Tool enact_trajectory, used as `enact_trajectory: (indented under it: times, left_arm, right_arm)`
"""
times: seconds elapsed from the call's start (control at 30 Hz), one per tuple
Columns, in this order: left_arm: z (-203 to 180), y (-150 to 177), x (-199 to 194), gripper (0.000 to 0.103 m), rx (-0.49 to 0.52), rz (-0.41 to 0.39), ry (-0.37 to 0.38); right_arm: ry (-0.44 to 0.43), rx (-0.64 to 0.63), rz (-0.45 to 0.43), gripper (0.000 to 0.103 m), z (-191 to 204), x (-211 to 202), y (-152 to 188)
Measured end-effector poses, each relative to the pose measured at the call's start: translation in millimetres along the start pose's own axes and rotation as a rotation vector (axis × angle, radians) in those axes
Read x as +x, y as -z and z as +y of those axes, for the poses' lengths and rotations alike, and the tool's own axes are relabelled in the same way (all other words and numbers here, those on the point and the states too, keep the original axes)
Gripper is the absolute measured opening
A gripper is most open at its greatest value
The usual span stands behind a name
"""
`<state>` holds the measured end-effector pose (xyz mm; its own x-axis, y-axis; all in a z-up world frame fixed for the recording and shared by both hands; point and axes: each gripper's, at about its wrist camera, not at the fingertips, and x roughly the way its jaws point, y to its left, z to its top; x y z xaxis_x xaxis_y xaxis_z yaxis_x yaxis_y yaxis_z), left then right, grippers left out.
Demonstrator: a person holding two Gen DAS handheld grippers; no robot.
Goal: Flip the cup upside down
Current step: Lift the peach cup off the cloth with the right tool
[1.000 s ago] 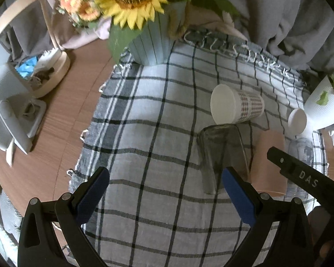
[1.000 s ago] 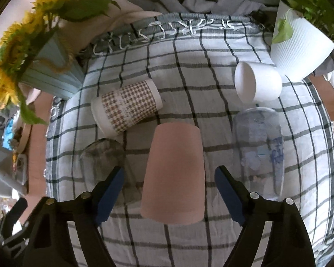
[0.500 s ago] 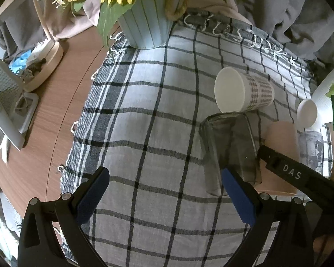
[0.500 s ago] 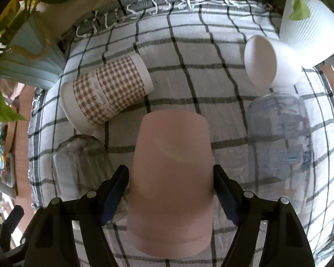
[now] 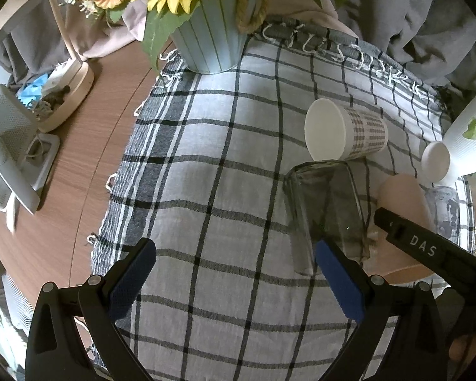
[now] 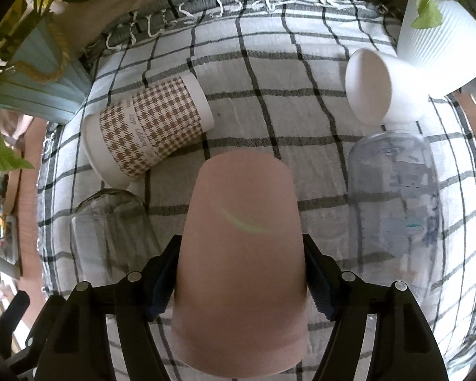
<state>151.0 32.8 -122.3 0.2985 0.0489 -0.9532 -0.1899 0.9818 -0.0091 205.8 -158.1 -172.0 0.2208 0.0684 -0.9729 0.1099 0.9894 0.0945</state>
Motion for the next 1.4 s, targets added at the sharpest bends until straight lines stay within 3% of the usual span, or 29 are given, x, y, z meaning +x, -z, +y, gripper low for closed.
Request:
enact_trajectory:
  times: [0.4, 0.73, 1.03, 1.4]
  left_arm:
    - [9, 16, -36, 0.103, 0.003, -0.042, 0.034]
    - [16, 43, -53, 0.103, 0.047, -0.037, 0.044]
    - [21, 75, -35, 0.103, 0.08, 0.042, 0.022]
    - [26, 94, -10, 0.103, 0.08, 0.119, -0.021]
  right_arm:
    - [-0.002, 0.001, -0.109, 0.071, -3, -54, 18]
    - [-0.024, 0.0, -0.142, 0.071, 6, -92, 63]
    - [-0.024, -0.016, -0.077, 0.071, 16, -72, 102]
    - [-0.012, -0.029, -0.008, 0.071, 16, -35, 116]
